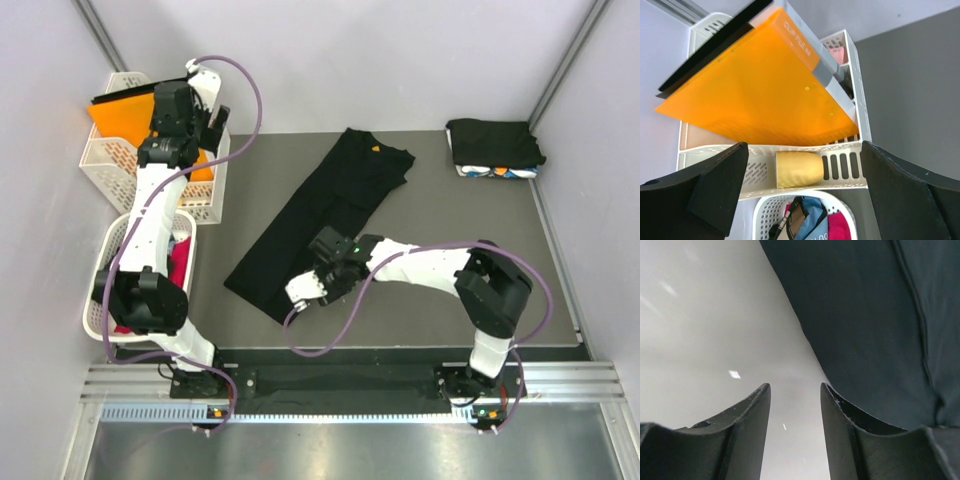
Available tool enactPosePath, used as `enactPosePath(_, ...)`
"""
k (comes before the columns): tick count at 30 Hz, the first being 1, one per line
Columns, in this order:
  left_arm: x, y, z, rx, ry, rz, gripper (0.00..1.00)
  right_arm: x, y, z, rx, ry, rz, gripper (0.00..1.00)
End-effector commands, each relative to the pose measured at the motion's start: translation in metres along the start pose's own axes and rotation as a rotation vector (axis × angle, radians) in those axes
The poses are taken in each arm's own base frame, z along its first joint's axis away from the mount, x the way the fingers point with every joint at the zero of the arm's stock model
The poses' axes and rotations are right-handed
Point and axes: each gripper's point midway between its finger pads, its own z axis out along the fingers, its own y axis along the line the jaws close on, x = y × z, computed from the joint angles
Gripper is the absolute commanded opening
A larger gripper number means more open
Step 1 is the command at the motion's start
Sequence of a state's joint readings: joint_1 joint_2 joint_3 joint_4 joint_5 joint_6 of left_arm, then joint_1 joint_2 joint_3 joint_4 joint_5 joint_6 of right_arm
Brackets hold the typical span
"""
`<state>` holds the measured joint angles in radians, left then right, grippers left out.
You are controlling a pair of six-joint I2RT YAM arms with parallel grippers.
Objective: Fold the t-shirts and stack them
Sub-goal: Rotate the tshirt 90 degrees
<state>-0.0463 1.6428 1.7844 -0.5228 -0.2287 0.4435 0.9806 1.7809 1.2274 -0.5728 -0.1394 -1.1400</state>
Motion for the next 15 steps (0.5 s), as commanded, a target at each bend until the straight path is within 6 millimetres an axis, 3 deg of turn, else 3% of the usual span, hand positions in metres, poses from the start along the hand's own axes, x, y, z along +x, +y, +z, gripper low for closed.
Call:
enactPosePath(1, -0.038, 0.024, -0.02, -0.051, -0.12, -0.061, 0.99, -0.041, -0.008, 0.008, 0.022, -0.09, -0.014, 0.43)
enactPosePath(6, -0.046, 0.027, -0.023, -0.058, -0.143, -0.077, 0.99, -0.058, -0.006, 0.023, 0.013, -0.113, -0.028, 0.42)
enactPosePath(15, -0.055, 0.03, -0.028, -0.053, -0.167, -0.091, 0.99, -0.066, -0.011, 0.044, 0.013, -0.121, -0.034, 0.38)
